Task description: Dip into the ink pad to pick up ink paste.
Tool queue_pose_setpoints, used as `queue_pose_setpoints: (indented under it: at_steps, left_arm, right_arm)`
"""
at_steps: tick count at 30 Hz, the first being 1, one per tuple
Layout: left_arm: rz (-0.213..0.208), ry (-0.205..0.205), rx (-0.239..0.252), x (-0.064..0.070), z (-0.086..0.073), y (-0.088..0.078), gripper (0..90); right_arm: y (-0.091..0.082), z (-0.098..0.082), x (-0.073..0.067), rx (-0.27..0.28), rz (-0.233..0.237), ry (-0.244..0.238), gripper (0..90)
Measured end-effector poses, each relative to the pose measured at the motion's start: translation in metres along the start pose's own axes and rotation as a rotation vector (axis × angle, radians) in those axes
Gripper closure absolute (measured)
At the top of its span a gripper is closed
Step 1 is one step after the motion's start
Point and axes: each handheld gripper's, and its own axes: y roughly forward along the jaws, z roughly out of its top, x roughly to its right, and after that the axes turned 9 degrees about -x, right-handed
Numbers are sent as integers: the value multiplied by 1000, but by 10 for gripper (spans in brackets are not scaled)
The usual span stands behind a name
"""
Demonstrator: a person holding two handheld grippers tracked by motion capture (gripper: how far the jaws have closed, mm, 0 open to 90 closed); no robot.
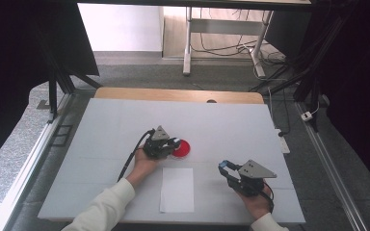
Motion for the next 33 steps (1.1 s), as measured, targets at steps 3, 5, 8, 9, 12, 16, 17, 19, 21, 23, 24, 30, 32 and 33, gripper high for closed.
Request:
queue_pose_setpoints:
  at_steps: [3, 5, 8, 9, 12, 16, 17, 19, 21, 23, 24, 30, 32, 33]
  left_arm:
    - [-1, -2, 3, 0, 0, 0, 759]
    - [-1, -1, 3, 0, 0, 0, 759]
    - [0, -2, 3, 0, 0, 0, 759]
    - [1, -1, 3, 0, 0, 0, 758]
    - [-4, -13, 12, 0, 1, -2, 758]
    - [-6, -20, 12, -1, 2, -3, 758]
    - [-6, -22, 12, -1, 2, -2, 758]
    - [-5, -19, 13, -1, 2, -2, 758]
    - [-5, -19, 14, -1, 2, -2, 758]
    - [-4, -18, 13, -1, 2, -2, 758]
    - [-3, -18, 13, 0, 2, -2, 757]
    - [-8, -17, 32, 0, 3, -4, 757]
    - [-6, -17, 42, 0, 4, -6, 757]
    - [-6, -18, 47, 0, 5, -8, 757]
  right_arm:
    - [0, 0, 0, -1, 0, 0, 663]
    - [0, 0, 0, -1, 0, 0, 663]
    - [0, 0, 0, -2, 1, -1, 663]
    - [0, 0, 0, -2, 1, -1, 663]
    - [0, 0, 0, -2, 1, -1, 664]
    - [0, 0, 1, -2, 1, 0, 663]
    - [0, 0, 1, -3, 2, 0, 663]
    - [0, 0, 0, -3, 2, 0, 663]
    - [0, 0, 0, -4, 1, -1, 663]
    - [0, 0, 0, -3, 1, 0, 663]
    - [0, 0, 0, -4, 1, 0, 663]
    - [1, 0, 0, -5, 0, -2, 663]
    - [1, 0, 0, -5, 0, -2, 663]
    - [1, 0, 1, -5, 0, -1, 663]
